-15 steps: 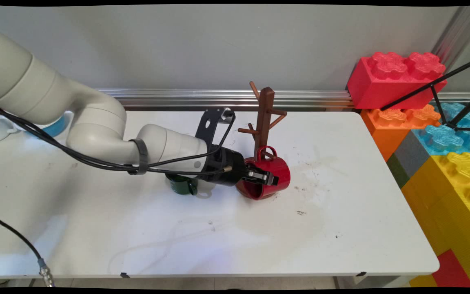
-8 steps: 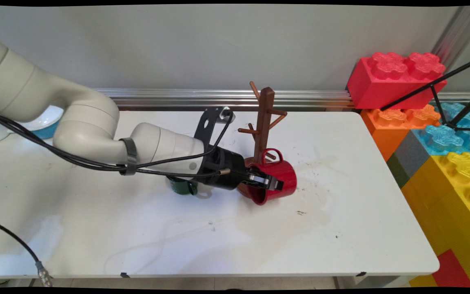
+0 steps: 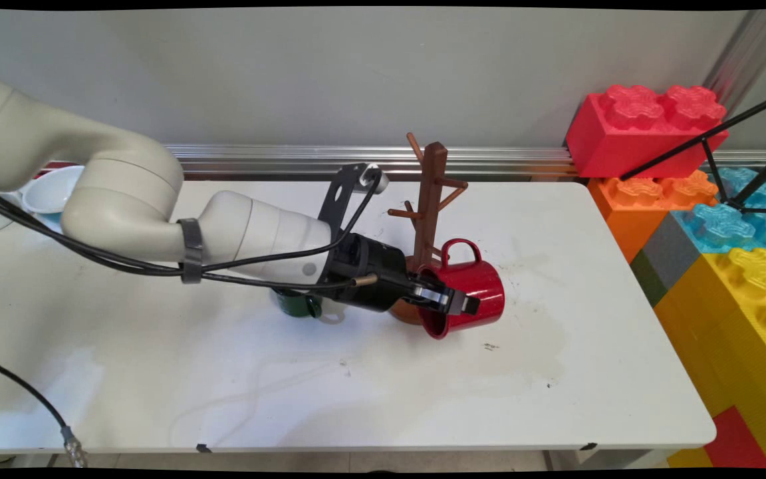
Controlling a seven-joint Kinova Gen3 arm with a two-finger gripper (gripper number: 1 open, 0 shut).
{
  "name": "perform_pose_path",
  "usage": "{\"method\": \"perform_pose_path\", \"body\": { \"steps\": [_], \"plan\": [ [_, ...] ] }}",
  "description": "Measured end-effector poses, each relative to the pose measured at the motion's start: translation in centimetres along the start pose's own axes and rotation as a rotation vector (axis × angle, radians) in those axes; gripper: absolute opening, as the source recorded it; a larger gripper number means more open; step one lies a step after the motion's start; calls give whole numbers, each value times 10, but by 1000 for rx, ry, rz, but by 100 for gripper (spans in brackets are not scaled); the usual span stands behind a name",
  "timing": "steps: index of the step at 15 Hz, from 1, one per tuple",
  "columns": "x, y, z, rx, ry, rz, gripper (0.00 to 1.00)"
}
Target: Place the picked object on the table
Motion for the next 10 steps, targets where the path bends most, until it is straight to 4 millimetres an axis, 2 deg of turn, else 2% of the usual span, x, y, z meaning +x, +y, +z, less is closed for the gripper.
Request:
{"method": "perform_pose_path", "body": {
  "steps": [6, 10],
  "plan": [
    [4, 11, -20, 8, -38, 64, 0],
    [-3, 22, -31, 20, -58, 86, 0]
  ]
}}
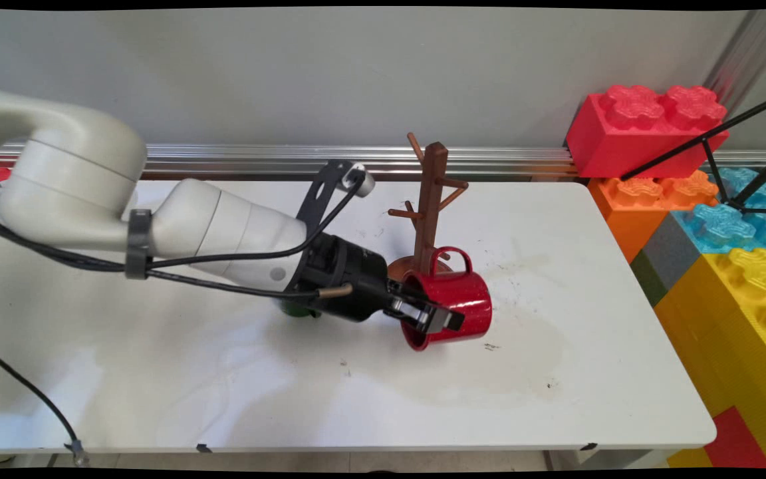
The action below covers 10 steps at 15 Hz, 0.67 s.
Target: Place the picked object on the table
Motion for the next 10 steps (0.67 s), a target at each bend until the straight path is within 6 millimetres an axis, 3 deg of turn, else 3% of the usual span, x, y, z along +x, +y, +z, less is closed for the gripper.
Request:
{"method": "perform_pose_path", "body": {
  "steps": [5, 10],
  "plan": [
    [-6, 12, -15, 12, -76, 24, 0],
    [15, 22, -44, 60, -145, 4, 0]
  ]
}}
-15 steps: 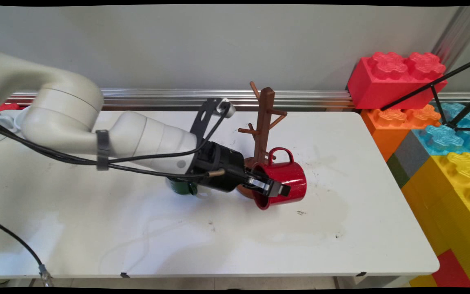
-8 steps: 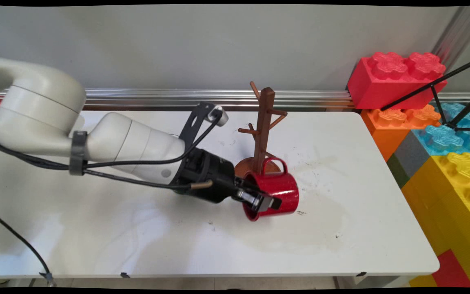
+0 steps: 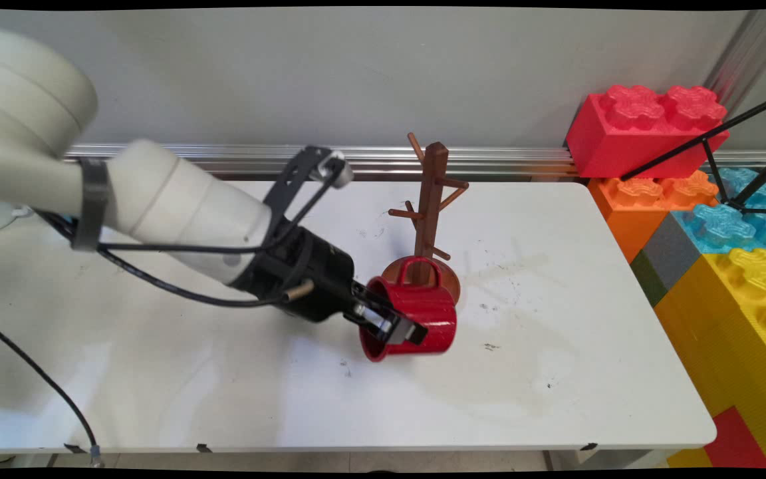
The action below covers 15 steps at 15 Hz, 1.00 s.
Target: Place the picked object on the table
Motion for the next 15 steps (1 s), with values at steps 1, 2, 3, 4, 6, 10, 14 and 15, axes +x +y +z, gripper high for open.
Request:
{"method": "perform_pose_path", "body": {
  "steps": [1, 2, 3, 4, 6, 10, 14, 15],
  "plan": [
    [5, 2, -6, 16, -14, -7, 0],
    [11, 4, -13, 34, -26, -14, 0],
    [15, 6, -18, 52, -36, -22, 0],
    [20, 8, -24, 74, -49, -33, 0],
    [29, 11, -33, 120, -77, -49, 0],
    [39, 13, -44, 209, -134, -64, 0],
    [47, 17, -50, 298, -200, -81, 0],
    [50, 19, -50, 324, -223, -87, 0]
  ]
}}
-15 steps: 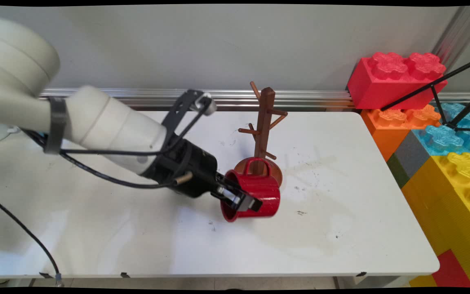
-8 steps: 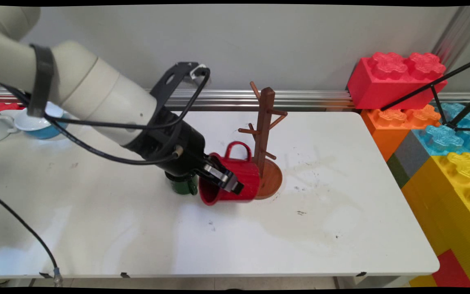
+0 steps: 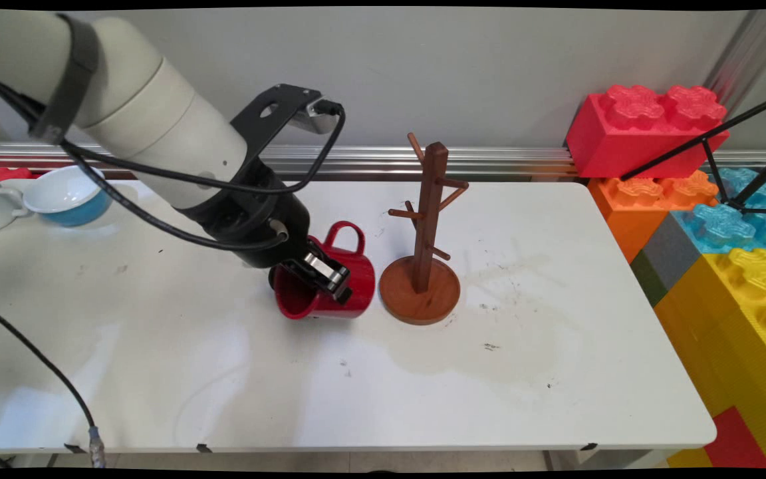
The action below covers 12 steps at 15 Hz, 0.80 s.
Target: Place the picked object on the table
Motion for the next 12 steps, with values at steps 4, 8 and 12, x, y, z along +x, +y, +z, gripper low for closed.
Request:
{"method": "perform_pose_path", "body": {
  "steps": [4, 8, 12],
  "plan": [
    [10, 13, 3, 73, -79, -4, 0],
    [15, 21, 12, 101, -137, 11, 0],
    [21, 26, 27, 127, -215, 35, 0]
  ]
}}
